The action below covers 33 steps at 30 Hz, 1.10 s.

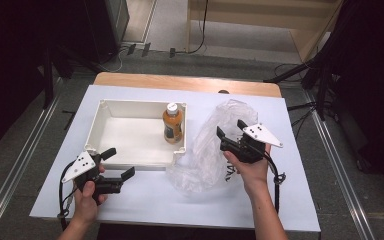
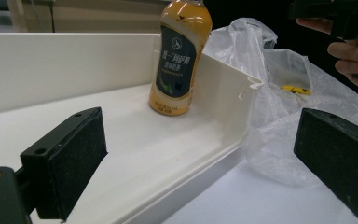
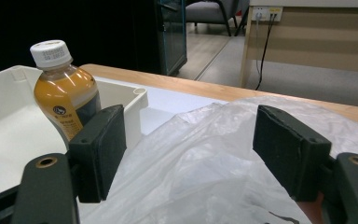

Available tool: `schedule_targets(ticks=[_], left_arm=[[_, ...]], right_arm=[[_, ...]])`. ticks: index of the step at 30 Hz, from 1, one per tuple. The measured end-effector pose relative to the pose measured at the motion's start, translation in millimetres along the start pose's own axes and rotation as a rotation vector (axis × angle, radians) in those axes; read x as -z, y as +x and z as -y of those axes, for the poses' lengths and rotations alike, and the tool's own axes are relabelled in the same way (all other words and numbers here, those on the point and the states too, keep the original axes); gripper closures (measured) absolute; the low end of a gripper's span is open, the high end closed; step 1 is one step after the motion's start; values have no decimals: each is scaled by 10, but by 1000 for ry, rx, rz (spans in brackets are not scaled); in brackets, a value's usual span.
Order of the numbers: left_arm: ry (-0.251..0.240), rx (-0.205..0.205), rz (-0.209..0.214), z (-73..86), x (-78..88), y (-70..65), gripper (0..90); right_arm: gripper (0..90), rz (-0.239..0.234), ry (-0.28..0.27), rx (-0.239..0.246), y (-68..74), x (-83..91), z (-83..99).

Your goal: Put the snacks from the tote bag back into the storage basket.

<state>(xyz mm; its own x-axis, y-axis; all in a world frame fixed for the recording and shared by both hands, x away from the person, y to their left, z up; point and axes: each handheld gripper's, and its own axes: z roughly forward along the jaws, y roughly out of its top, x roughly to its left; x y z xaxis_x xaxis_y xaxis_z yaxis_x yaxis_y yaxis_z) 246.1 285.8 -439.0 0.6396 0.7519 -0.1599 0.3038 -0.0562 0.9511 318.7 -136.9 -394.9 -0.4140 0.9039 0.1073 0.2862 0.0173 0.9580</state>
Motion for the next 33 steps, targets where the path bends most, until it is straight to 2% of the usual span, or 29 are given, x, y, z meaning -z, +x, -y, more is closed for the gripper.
schedule_targets(ticks=[4,15,24,33], left_arm=[[6,0,-2,12,-14,-1,23],[16,1,-13,36,-32,3,23],[23,0,-14,47,-50,-1,23],[31,-4,-12,53,-58,-2,23]], right_arm=[[269,-1,-4,-3,-50,39,29],[268,37,-3,-16,-241,188,148],[271,71,4,-42,-405,305,314],[265,105,-3,-51,-551,431,371]])
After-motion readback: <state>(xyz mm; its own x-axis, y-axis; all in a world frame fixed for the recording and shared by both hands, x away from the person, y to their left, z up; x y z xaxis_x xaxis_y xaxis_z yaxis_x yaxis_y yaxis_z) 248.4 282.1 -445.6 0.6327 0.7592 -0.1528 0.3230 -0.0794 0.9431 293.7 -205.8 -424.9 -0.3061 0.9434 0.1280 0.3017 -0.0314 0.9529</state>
